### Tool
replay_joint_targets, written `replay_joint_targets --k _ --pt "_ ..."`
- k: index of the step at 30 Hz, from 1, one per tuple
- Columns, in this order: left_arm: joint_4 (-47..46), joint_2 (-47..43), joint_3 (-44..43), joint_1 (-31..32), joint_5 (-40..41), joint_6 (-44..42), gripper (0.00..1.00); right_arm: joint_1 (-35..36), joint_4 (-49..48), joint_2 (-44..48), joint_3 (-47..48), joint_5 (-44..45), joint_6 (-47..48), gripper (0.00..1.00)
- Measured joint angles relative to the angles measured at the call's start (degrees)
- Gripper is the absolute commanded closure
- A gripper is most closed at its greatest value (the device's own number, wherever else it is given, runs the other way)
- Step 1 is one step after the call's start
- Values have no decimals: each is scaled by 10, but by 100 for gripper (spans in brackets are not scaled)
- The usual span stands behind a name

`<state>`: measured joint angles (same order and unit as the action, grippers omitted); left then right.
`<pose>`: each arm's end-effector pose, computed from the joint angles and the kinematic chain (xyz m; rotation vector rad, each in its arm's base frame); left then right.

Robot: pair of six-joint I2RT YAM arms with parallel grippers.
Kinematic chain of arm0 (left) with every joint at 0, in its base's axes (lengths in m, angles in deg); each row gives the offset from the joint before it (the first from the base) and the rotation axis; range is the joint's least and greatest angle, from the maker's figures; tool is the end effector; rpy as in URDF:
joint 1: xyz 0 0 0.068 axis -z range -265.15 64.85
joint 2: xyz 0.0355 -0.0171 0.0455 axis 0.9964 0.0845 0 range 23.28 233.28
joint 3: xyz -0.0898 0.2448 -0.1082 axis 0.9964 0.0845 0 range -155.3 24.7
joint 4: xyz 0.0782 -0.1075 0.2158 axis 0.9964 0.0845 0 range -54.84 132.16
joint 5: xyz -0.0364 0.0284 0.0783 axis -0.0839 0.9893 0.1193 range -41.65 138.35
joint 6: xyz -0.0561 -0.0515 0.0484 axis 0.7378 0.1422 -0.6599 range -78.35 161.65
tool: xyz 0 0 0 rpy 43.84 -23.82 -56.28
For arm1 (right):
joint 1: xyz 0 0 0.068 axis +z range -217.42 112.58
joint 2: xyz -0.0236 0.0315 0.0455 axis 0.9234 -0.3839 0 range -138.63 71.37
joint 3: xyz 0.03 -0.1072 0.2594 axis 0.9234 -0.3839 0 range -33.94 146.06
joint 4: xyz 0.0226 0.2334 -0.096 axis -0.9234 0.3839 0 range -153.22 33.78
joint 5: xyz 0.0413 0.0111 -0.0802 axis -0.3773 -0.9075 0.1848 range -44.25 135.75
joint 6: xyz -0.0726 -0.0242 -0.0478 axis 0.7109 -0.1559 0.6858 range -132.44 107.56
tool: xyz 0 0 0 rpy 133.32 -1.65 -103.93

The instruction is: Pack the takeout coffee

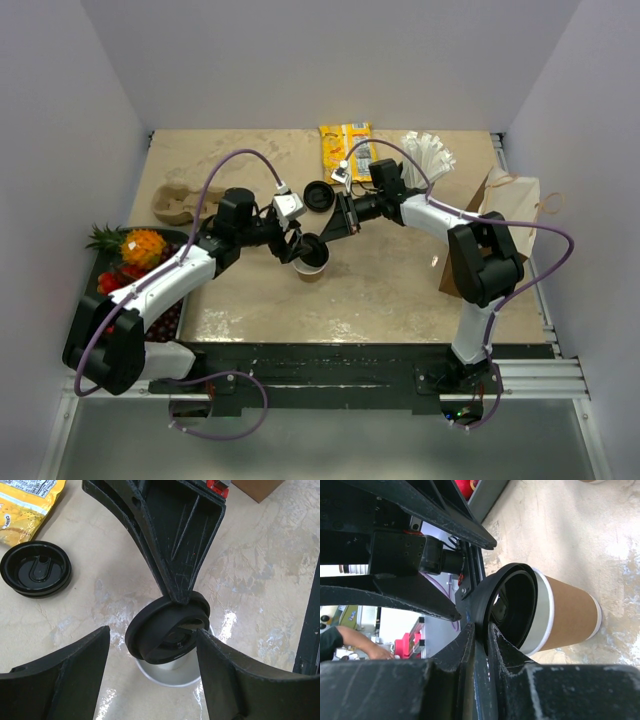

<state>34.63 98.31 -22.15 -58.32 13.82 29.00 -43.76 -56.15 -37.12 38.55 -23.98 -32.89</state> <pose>0.2565 -0.1808 0.2541 1.0357 1.7657 -0.7707 0.3432 0.2328 0.2131 -0.7324 2.1976 1.7932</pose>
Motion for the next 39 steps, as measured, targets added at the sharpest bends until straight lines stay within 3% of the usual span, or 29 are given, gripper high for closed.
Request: replay_joint_targets --k 10,39 --pt "-13 0 9 6 -2 0 27 -1 24 0 0 31 15 69" --pt "-20 2 33 7 14 0 28 -1 46 -30 3 73 27 68"
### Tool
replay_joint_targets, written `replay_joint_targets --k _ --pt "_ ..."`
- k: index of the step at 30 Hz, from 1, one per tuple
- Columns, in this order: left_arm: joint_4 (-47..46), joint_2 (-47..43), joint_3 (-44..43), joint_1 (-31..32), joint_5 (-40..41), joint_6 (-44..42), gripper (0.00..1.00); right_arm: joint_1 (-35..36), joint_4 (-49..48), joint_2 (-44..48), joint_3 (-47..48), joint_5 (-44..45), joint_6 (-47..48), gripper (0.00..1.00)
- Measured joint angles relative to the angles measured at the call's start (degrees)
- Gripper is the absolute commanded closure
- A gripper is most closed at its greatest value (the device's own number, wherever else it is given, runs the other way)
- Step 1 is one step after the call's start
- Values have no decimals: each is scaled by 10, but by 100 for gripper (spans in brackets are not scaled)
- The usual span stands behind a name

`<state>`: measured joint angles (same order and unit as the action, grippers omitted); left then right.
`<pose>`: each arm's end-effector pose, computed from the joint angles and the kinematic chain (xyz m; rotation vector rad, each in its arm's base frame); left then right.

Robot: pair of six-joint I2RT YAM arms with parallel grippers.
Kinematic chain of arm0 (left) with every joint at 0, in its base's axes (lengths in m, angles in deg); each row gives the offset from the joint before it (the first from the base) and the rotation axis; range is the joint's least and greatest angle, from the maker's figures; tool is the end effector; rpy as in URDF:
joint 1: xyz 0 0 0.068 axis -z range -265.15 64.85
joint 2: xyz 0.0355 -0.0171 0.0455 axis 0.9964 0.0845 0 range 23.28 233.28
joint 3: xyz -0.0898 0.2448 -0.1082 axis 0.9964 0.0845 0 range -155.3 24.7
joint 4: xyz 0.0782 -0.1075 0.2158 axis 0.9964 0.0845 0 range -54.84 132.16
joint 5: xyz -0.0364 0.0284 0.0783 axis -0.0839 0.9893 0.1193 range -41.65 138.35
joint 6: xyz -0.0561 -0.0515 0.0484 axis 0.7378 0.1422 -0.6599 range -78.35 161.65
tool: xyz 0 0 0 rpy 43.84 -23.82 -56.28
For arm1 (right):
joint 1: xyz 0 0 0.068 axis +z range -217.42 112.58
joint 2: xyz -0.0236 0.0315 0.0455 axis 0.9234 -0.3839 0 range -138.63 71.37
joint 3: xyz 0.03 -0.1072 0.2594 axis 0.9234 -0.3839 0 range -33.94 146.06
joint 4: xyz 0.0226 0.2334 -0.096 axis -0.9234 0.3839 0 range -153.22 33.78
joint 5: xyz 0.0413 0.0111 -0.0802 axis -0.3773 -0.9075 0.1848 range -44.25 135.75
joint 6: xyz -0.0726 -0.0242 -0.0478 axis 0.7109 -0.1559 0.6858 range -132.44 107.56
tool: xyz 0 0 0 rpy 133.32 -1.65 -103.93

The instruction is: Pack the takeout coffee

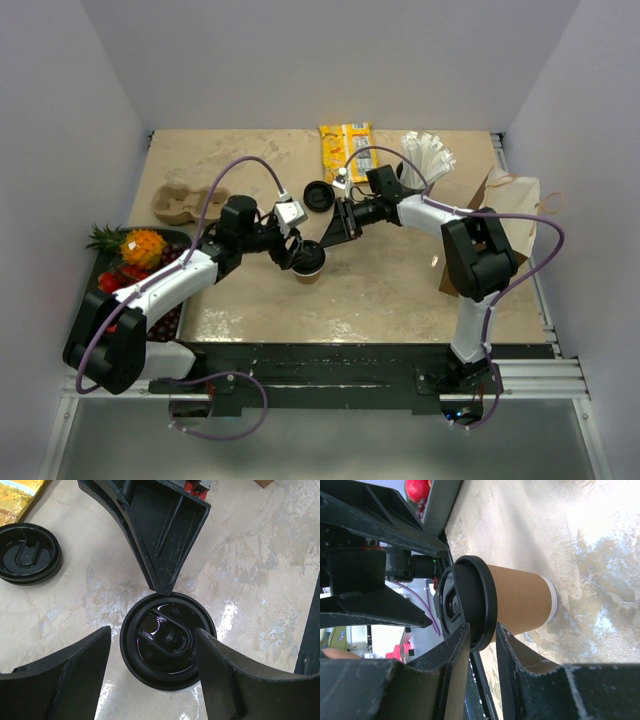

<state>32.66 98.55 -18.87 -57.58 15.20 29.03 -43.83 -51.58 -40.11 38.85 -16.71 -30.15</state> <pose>0.2515 -0.1809 0.2361 1.0381 1.7977 -0.7596 0.3502 0.2308 0.1817 -0.6415 2.3486 1.6521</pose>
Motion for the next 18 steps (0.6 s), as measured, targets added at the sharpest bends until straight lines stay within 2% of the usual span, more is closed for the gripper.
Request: replay_joint_targets --k 18 --pt "5 0 19 0 4 0 28 27 51 0 16 45 65 68"
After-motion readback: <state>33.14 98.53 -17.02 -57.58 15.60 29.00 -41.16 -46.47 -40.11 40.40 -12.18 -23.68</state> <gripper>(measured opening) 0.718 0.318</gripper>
